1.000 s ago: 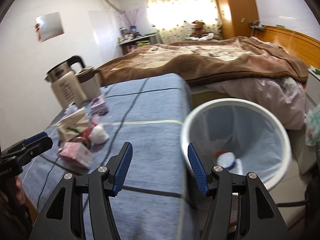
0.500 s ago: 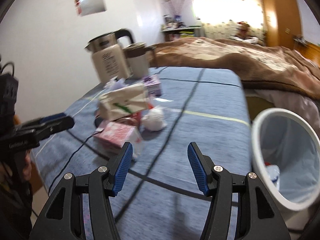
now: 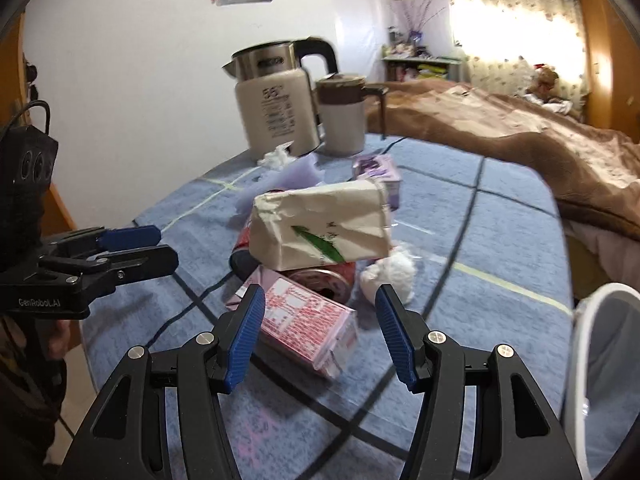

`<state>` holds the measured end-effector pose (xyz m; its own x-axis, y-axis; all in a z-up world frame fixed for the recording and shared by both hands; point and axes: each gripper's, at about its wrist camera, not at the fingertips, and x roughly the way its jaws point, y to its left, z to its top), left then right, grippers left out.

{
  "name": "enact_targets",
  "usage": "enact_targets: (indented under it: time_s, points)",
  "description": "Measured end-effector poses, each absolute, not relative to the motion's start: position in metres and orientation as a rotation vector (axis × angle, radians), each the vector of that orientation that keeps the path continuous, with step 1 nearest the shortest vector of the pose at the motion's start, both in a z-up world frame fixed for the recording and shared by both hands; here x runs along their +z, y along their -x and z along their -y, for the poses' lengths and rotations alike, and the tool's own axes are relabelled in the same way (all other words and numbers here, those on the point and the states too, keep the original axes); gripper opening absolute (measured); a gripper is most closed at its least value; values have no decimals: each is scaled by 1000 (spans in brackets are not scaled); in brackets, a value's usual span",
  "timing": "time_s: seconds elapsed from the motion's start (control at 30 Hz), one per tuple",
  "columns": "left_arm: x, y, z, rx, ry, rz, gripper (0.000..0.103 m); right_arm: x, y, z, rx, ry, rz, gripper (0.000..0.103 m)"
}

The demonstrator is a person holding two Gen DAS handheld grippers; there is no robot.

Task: Collect trash
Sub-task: 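Grasp the pink juice carton with the right tool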

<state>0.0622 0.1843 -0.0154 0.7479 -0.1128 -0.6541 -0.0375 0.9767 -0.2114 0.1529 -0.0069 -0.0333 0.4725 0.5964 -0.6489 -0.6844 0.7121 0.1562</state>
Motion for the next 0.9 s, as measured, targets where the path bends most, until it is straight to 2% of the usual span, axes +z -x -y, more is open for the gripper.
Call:
enact_targets:
  time_s: [0.33,0.6,0.63,0.67,0.7,0.9]
  points:
    - [-17,-66,-195,-35,228,-730,75,-38,-133,-5,953,147,-796,58]
    - [-17,-65,-200,-32,234,-733,75,-51,-134,-30,856,270,-807,58]
    - [-16,-66,-200,-35,233,-733,75,-52,-135,-30,849,266,-815,56]
    - [-16,-67,-199,-39,230,-732,75,-52,-135,-28,847,257,-818,49]
    - [-16,-68,-198,-45,229,-733,75,-51,-134,-25,850,239,-816,38]
    - [-18,-81,-190,-89,229,-742,75,-48,-126,-8,834,197,-799,38]
